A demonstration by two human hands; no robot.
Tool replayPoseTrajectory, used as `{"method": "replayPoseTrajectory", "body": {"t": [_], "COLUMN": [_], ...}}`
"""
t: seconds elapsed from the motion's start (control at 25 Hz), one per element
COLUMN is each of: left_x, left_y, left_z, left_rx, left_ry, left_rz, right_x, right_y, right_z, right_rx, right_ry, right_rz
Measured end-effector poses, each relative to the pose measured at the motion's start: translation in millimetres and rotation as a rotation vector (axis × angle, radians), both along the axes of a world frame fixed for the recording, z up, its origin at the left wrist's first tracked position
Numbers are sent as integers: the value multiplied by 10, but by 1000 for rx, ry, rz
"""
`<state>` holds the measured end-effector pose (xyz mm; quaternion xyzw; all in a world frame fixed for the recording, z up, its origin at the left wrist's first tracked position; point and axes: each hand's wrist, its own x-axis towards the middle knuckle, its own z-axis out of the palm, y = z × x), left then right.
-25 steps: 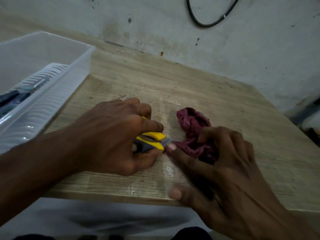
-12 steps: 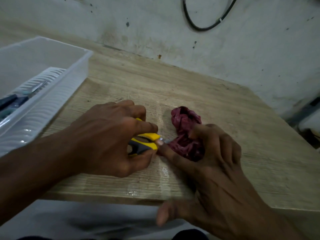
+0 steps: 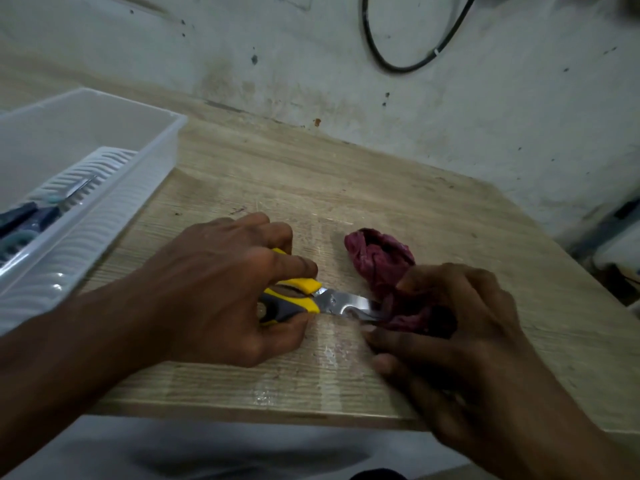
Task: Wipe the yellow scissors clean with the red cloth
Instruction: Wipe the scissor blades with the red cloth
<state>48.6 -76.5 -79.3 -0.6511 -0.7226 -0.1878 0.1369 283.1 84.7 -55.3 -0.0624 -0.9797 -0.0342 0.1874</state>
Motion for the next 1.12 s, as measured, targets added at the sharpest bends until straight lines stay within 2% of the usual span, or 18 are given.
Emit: {"method": "replayPoseTrajectory", "body": {"t": [0.12,0.2,0.28,0.36,0.48,0.6,0.96,1.12], "left_x": [-10,-15,-7,1,-3,-23,-15,-12], "left_y": [15,14,7,-4,18,10,-15,12], "left_z": [11,10,10,13,14,1,-2,-1], "left_rx": [5,3,4,5,19,12,24,18], "left_ry": [6,3,-4,2,5,-1,-10,-16], "left_rz": [-18,-20,-19,-22,-25,-24,-19,-45], "right_x": [-120,-298,-487,-590,-438,-308,-290,-201], "right_y": [103,65,16,-8,57,81,50,87], "right_z": [136,149,73,-37,-96,-96,-35,-59], "right_rx": [-92,-274,-401,-362,-199,-78,-90,-98], "right_ry": [140,270,306,239,74,-27,-137,-117], "right_rz": [82,56,18,27,66,24,14,1]}}
